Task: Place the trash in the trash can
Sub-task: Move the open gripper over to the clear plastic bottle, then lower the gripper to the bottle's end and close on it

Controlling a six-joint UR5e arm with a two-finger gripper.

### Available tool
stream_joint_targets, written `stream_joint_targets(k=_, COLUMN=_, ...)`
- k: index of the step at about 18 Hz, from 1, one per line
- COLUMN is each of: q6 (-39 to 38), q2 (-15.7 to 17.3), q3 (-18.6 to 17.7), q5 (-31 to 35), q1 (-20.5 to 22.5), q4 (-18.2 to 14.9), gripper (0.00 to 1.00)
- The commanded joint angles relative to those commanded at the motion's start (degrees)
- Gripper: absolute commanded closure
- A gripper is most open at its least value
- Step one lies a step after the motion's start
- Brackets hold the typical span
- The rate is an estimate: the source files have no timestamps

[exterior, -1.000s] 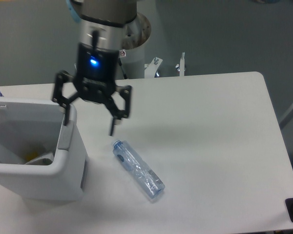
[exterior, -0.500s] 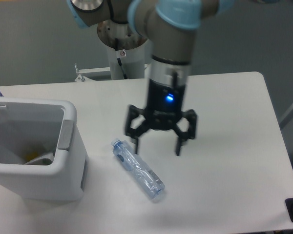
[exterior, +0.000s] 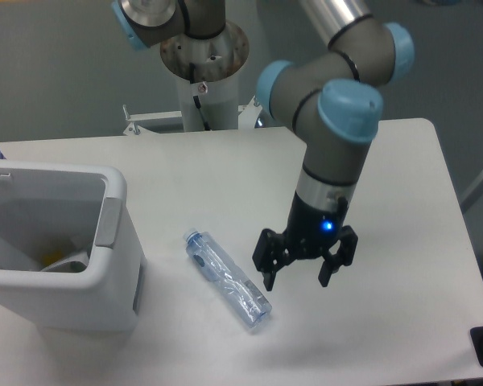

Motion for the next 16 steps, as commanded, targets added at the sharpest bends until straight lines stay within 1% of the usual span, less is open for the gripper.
stream_joint_targets(k=3, q6=-1.48, q2=-1.58, q3=0.09, q5=0.09, q1=-0.27, q4=-0.18, gripper=0.0)
stream_joint_targets(k=5, q6=-4.82, q2=-2.9, q3=0.53, q5=1.4, q1=-0.35, q4=-0.18, gripper=0.0)
stream_joint_targets(k=6, q6=-6.49, q2=-3.52, q3=0.62, q5=2.28, q1=-1.05, q4=-0.18, gripper=0.0)
stream_joint_targets(k=9, q6=-10.54, q2=-4.22, q3=0.79, q5=4.48, q1=-2.11, q4=0.0, gripper=0.0)
stream_joint_targets(k=12, q6=-12.65, q2=-5.01, q3=0.79, q5=4.57, q1=-2.55, q4=0.08, gripper=0.0)
stream_joint_targets(k=16, q6=-14.23, q2=-7.12, q3=0.71, q5=6.32, q1=-4.39, q4=0.17, gripper=0.0)
